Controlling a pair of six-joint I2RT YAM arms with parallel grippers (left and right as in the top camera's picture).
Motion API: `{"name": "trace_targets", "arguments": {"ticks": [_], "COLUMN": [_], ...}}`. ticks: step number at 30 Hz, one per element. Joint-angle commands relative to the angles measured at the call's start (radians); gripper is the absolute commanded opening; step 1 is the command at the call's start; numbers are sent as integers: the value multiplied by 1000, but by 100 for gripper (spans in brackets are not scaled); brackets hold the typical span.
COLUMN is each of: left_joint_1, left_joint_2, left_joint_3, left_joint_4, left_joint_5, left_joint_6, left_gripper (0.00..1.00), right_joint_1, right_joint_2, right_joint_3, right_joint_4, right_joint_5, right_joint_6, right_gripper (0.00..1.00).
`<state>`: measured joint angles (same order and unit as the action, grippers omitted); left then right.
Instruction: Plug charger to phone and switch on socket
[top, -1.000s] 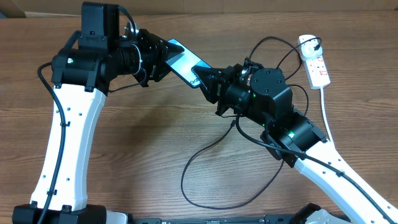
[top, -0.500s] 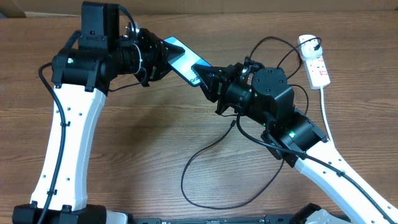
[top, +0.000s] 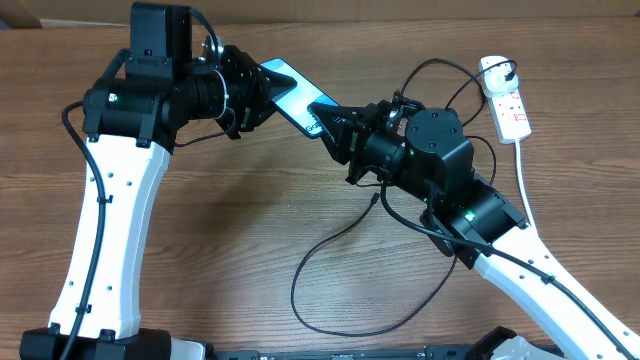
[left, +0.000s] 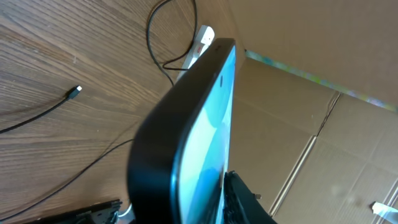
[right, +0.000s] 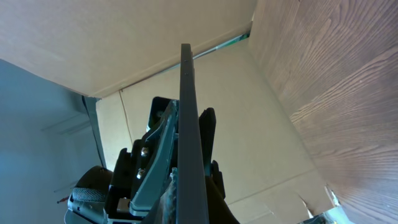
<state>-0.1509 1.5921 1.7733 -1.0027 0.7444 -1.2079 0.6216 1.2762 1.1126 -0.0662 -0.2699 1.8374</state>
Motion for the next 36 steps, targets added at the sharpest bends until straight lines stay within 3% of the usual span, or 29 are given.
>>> {"name": "trace_targets", "arguments": {"ticks": [1, 13, 16, 19, 21, 22, 26, 31, 36], "left_joint_1": [-8, -8, -8, -8, -8, -8, -7, -6, -7], "left_joint_2": [7, 7, 7, 7, 7, 7, 7, 7, 7], "left_joint_3": [-4, -4, -4, -4, -4, -4, -4, -4, -4], "left_joint_4": [14, 17, 17, 17, 17, 17, 12, 11, -80], "left_joint_5": [42, 42, 40, 31, 24, 3, -75, -205, -458], "left_joint_6": [-8, -8, -8, -8, -7, -3, 2, 70, 207], "left_gripper": [13, 4, 4, 4, 4, 5, 4, 4, 4], "right_joint_1": [13, 39, 39, 39, 39, 39, 39, 37, 37], "right_joint_2": [-18, -17, -17, -17, -17, -17, -17, -17, -17], "right_joint_3": [34, 34, 34, 34, 34, 34, 34, 34, 34], "right_joint_4": [13, 13, 13, 11, 9, 8, 0, -45, -243], "right_joint_5": [-92, -87, -87, -87, -88, -87, -88, -76, 30], "right_joint_6": [0, 3, 3, -6, -19, -41, -63, -142, -295], "right_gripper": [5, 9, 14, 27, 44, 60, 87, 96, 100]}}
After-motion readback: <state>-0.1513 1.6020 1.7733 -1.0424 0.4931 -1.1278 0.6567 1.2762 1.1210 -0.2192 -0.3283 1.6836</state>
